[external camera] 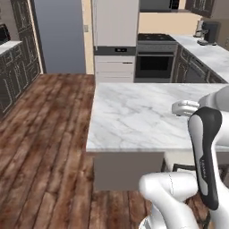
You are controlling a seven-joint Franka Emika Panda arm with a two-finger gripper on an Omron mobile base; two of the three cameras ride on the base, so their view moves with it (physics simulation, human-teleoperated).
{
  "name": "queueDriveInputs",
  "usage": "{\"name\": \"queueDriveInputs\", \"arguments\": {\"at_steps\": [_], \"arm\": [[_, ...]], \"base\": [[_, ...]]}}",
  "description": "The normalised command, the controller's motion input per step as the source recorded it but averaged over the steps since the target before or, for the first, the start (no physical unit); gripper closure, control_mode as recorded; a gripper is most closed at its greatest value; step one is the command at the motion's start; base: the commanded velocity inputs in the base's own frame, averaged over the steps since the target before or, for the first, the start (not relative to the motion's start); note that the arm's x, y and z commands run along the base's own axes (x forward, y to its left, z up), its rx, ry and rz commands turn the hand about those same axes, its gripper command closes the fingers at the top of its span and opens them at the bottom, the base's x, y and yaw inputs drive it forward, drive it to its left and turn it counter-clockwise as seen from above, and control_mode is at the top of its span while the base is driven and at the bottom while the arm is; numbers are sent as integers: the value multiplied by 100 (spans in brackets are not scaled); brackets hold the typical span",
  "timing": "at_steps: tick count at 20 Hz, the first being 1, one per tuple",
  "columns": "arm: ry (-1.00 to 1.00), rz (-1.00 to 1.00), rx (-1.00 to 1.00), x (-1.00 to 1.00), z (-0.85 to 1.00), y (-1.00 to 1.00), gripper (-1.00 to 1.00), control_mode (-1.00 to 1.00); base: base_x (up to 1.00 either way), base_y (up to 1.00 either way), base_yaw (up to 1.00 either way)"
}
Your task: Pick up the bowls from the cabinet and place each bowl in front of a stool on the dining counter.
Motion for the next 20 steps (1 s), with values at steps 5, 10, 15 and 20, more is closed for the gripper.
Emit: {"name": "queueDriveInputs", "arguments": {"at_steps": [5, 10, 15, 20], "arm": [[0, 0, 0, 0, 0, 0, -100, 100], [0, 0, 0, 0, 0, 0, -100, 100], [0, 0, 0, 0, 0, 0, -100, 100], [0, 0, 0, 0, 0, 0, -100, 100]], "base": [[44, 100, -5], [44, 100, -3], [44, 100, -2], [77, 100, -2]]}}
